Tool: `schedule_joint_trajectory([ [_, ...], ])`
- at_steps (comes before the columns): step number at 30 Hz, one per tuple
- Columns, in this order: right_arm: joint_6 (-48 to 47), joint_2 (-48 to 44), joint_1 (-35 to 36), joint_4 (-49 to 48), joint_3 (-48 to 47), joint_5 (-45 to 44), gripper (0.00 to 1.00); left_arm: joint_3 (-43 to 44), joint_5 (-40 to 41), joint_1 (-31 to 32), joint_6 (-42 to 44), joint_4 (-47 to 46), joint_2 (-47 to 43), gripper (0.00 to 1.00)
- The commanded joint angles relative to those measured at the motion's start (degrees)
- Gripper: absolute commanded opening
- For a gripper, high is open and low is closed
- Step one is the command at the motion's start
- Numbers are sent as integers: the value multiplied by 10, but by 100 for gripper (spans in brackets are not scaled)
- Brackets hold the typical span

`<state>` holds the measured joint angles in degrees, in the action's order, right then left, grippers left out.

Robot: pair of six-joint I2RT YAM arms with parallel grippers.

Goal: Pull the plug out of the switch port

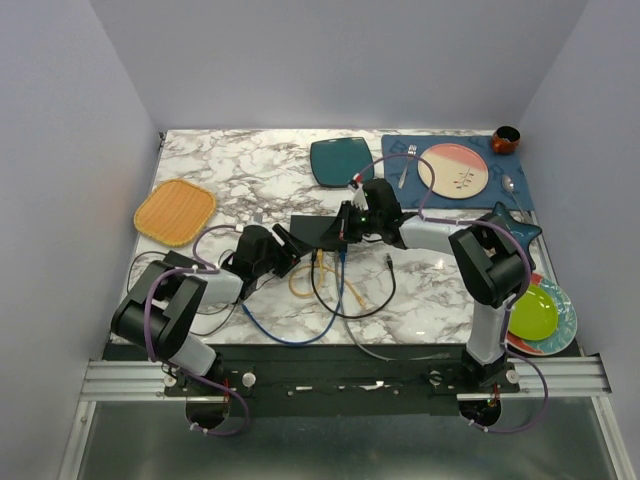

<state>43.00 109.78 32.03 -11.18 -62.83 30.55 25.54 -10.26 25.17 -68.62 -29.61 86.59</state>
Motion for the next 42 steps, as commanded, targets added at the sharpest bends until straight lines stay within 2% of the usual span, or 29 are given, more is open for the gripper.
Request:
schedule_joint_trajectory([
  [1,6,33,2,-24,-11,24,2,-2,-17,4,-11,-65,26,70],
  [7,17,63,2,-7,-22,23,2,-27,-28,4,-39,-167,62,61],
  [17,23,77,2,11,-20,4,1,-43,-20,4,-67,-222,96,60],
  [21,21,67,2,22,-16,-31,1,-44,-17,4,-85,-245,113,58],
  [28,18,47,-4,55,-14,-93,1,-43,-16,4,-92,-251,131,56],
  [39,18,67,-14,78,-25,-103,1,-34,-14,4,-97,-244,149,55],
  [42,16,67,-14,81,-27,-108,1,-28,-14,4,-98,-238,155,52],
])
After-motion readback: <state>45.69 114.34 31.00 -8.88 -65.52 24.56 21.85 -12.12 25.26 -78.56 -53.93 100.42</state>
